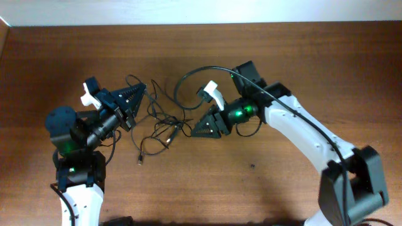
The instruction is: Untangle cables
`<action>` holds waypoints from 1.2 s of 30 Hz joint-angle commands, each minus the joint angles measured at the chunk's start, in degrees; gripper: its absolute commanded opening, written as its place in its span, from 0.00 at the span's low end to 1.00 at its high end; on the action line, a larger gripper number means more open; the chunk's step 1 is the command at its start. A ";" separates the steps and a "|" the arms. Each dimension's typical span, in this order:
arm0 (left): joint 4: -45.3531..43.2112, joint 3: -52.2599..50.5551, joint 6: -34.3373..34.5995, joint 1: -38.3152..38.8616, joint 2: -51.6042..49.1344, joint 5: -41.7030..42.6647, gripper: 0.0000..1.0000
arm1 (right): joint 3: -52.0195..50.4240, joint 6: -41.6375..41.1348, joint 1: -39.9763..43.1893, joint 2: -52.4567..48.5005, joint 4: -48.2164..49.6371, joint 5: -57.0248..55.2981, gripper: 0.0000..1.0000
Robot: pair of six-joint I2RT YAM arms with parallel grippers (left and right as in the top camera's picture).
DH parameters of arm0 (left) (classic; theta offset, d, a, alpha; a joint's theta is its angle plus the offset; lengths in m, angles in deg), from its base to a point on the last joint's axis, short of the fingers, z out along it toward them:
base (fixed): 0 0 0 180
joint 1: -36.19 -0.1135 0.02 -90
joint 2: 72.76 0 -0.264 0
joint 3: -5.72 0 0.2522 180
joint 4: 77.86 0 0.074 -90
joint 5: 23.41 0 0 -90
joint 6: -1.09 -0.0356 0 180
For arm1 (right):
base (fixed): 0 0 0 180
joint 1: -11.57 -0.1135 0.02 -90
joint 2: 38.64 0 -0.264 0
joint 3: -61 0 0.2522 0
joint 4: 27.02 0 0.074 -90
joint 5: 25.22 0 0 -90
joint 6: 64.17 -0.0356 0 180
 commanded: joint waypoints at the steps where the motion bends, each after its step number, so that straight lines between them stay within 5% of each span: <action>1: -0.31 0.68 1.73 0.20 0.09 1.33 0.00 | 0.11 -2.38 -2.23 -0.90 0.92 1.60 0.46; 5: -0.31 0.68 5.27 0.20 0.09 2.84 0.00 | 0.11 -7.10 -5.25 -2.78 7.76 4.35 0.41; 7: -0.11 0.68 4.98 0.20 0.09 0.33 0.04 | 0.09 -7.08 -6.27 -3.21 7.54 9.64 0.07; 8: 1.09 0.68 2.62 0.20 0.09 -1.46 0.11 | 0.11 -7.10 -6.29 -3.21 7.52 11.21 0.04; 9: 4.22 0.68 -3.34 0.20 0.07 -2.91 0.27 | 0.15 -7.15 -6.29 -2.91 6.49 11.21 0.04; 10: 10.27 0.68 -14.88 0.26 0.07 -3.08 0.64 | 0.15 -8.04 -6.21 -1.90 5.18 9.90 0.04; 12: 18.03 0.68 -24.74 3.02 0.07 -3.04 0.99 | 0.17 -9.11 -6.14 2.23 3.91 3.63 0.04; 15: 26.10 0.68 -25.07 12.94 0.07 -6.71 0.99 | 0.17 -12.87 -6.14 6.73 3.91 -2.80 0.04; 17: 40.06 0.68 -20.57 20.46 0.07 -18.84 0.84 | 0.17 -12.90 -6.16 7.10 2.86 -4.52 0.04; 19: 44.70 0.66 -13.70 21.77 -0.17 -21.99 0.68 | 0.17 -12.90 -6.14 7.15 0.33 -7.93 0.04; 24: 39.56 0.68 -10.80 25.73 -12.09 -21.20 0.44 | 0.17 -12.85 -6.14 12.50 0.00 -7.96 0.04; 26: 28.74 0.68 -10.84 30.38 -19.96 -18.78 0.60 | 0.17 -12.87 -6.14 15.06 0.20 -9.11 0.04; 29: 22.91 0.68 -10.82 35.08 -30.42 -21.68 0.33 | 2.80 -12.87 -6.14 19.12 -0.44 -14.16 0.04; 32: 22.18 0.66 -10.84 35.80 -37.38 -23.80 0.42 | 10.23 -12.87 -6.08 21.79 -1.11 -16.52 0.04; 36: 22.08 0.68 -11.69 35.80 -38.56 -27.74 0.45 | 21.53 -12.85 -6.10 22.21 -6.51 -43.54 0.04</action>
